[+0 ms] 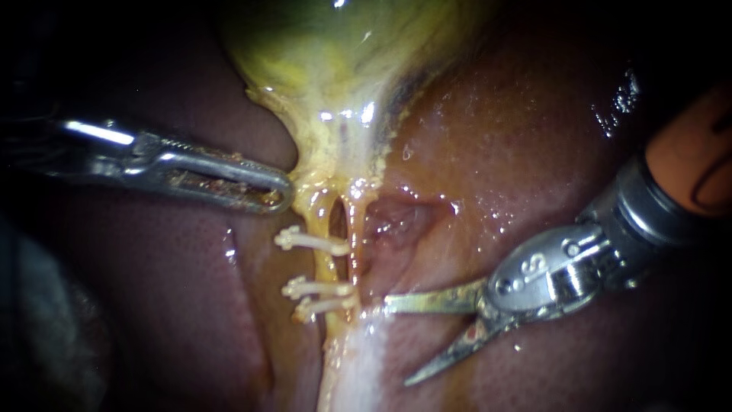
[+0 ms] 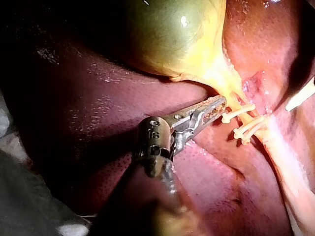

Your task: Go to the cutting position left tube

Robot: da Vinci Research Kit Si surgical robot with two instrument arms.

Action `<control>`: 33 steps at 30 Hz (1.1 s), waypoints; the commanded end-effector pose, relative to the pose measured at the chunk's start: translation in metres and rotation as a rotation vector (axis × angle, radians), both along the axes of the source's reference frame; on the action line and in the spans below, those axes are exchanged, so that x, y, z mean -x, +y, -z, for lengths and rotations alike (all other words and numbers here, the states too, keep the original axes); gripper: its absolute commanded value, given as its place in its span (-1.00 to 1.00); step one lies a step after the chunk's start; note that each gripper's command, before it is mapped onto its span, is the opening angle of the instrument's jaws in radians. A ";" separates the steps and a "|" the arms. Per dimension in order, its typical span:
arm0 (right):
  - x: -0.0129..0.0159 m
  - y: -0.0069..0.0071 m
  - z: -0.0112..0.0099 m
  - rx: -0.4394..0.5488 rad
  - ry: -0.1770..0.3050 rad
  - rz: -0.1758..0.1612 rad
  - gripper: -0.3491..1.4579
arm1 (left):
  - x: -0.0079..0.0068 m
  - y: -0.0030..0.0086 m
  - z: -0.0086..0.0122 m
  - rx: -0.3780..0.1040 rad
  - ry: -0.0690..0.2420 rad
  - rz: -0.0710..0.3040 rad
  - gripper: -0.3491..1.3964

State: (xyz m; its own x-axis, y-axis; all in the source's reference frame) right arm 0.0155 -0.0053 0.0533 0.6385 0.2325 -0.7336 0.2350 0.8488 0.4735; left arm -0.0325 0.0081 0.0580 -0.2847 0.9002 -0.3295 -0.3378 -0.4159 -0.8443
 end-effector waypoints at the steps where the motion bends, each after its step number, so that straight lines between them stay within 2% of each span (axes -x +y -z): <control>1: 0.0000 0.0000 0.0000 0.000 0.000 0.000 0.99 | 0.0000 0.0000 0.0000 0.000 0.000 0.000 -1.00; 7: 0.0000 0.0000 0.0000 0.000 0.000 0.000 0.99 | -0.0009 0.0007 0.0009 -0.007 -0.006 -0.006 -1.00; 12: 0.0001 0.0000 0.0000 -0.002 0.001 0.003 0.99 | -0.0030 0.0021 0.0024 -0.006 0.004 0.011 -1.00; 18: 0.0002 0.0000 0.0000 -0.002 0.001 0.003 0.99 | -0.0051 0.0031 0.0045 -0.004 0.022 0.033 -1.00; 28: -0.0002 0.0002 -0.0001 -0.002 0.004 0.009 0.99 | -0.0052 0.0031 0.0049 0.000 0.019 0.033 -1.00; 33: -0.0008 0.0005 -0.0002 -0.048 -0.019 -0.027 0.99 | -0.0052 0.0031 0.0050 0.000 0.019 0.033 -1.00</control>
State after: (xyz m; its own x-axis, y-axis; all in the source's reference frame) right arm 0.0164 -0.0047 0.0534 0.6462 0.2881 -0.7067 0.2002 0.8296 0.5213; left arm -0.0273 0.0112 0.0530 -0.2608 0.9094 -0.3239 -0.3675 -0.4038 -0.8378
